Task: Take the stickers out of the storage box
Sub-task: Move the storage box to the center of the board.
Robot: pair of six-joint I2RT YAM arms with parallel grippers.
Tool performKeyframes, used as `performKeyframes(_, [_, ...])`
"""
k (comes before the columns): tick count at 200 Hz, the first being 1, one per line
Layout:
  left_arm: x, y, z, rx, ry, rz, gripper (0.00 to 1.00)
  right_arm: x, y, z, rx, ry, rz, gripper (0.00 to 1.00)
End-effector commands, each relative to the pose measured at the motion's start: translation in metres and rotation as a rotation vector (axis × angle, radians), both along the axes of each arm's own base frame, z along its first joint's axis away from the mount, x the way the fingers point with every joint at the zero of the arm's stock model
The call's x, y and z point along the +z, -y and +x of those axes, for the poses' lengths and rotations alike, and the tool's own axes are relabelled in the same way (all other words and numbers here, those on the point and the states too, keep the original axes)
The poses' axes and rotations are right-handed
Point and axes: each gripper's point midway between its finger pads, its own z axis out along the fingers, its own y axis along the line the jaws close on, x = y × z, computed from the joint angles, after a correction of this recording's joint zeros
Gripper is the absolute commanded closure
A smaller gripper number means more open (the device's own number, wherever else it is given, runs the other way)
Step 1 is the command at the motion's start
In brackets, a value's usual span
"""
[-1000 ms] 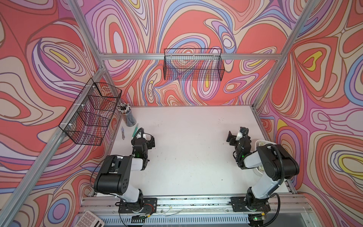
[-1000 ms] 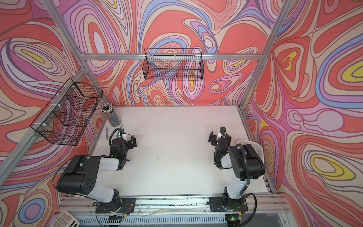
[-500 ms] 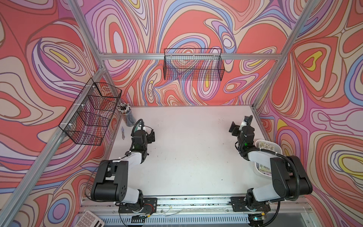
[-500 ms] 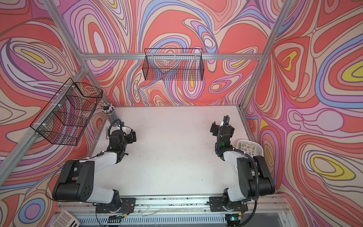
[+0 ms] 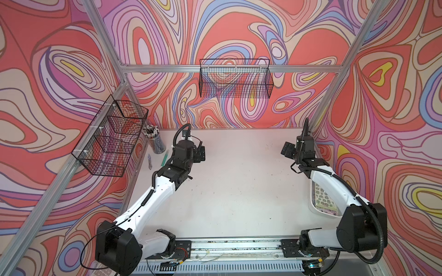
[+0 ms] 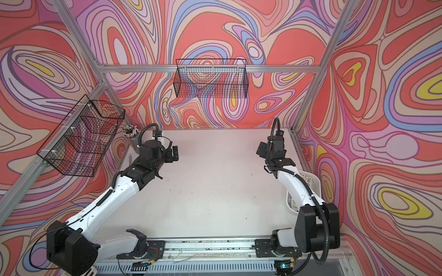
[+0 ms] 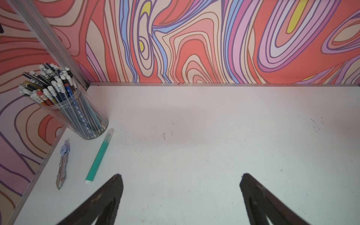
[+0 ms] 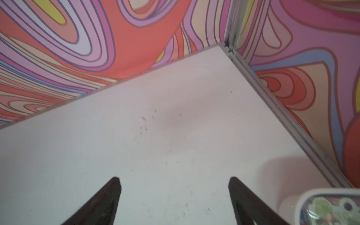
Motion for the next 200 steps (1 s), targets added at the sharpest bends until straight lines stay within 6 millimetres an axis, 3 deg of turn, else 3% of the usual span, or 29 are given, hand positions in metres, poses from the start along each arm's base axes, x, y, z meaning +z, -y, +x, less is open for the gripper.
performKeyframes(1, [-0.028, -0.002, -0.045, -0.021, -0.218, -0.054, 0.03, -0.028, 0.022, -0.045, -0.083, -0.183, 0.034, 0.11])
performKeyframes(56, [-0.023, 0.007, -0.096, -0.129, -0.249, -0.175, 0.0, -0.048, 0.067, -0.083, -0.23, -0.327, 0.032, 0.11])
performKeyframes(88, [-0.024, 0.0, -0.118, -0.152, -0.197, -0.19, 0.0, -0.054, 0.085, -0.099, -0.29, -0.389, -0.029, 0.1])
performKeyframes(129, [-0.035, -0.002, -0.126, -0.168, -0.187, -0.144, 0.0, -0.075, 0.081, -0.112, -0.263, -0.488, -0.011, 0.14])
performKeyframes(200, [-0.028, 0.004, -0.136, -0.206, -0.156, -0.104, 0.0, -0.116, 0.069, -0.115, -0.255, -0.586, 0.072, 0.27])
